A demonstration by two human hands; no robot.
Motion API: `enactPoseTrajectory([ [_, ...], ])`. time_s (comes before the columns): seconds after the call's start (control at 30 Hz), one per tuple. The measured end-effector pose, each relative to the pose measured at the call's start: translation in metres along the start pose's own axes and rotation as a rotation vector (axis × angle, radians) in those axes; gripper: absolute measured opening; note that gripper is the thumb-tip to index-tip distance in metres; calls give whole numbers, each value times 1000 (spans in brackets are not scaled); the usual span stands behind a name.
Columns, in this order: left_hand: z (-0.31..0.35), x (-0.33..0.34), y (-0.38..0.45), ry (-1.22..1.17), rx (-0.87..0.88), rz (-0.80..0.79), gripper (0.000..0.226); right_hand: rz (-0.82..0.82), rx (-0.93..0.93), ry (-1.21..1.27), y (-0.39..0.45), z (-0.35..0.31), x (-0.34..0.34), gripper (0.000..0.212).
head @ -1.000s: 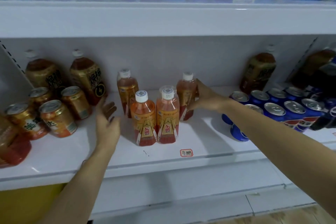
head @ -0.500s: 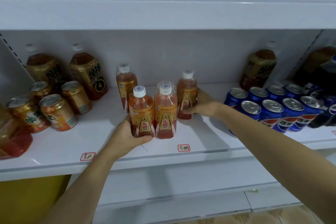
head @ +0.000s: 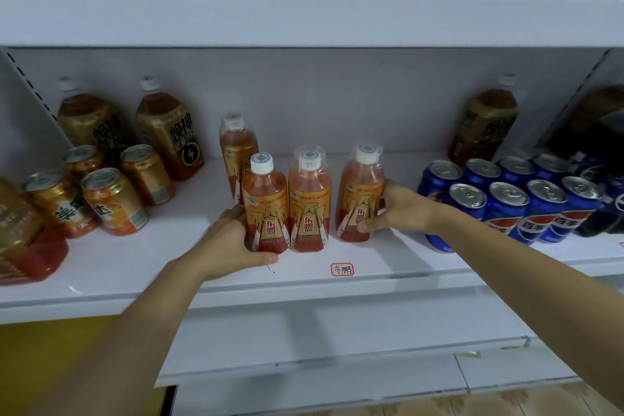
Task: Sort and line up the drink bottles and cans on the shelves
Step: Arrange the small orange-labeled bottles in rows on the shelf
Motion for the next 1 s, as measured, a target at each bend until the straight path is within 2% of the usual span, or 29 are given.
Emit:
enactPoseTrajectory([
  [0.23,-3,-1,-4,-65,-17,54,88,1,-39,35,-2,-2,5,68],
  [0.37,-1,0,-7,-34,-21,65,85,-1,-69,82,-5,-3,7,67],
  [0.6,4,2,-8,141,-21,-18,80,2,-81,130,-8,-2,10,65],
  [0.77,4,6,-10,272,-17,-69,110,-12,-92,123,-7,-5,12,64],
  [0.9,6,9,-13,371,-22,-69,103,-13,-99,102,-5,-5,14,63],
  [1.0,4,14,-12,378,1,-153,104,0,-108,95,-2,-2,14,62],
])
Point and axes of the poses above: each hand's wrist, its own y-axis towards the middle knuckle, its own x-axis out of the palm, z = x × y, the point moved 7 cm from there along y, towards the middle knuckle, and after that the axes turned 15 degrees about x, right-handed, at the moved point
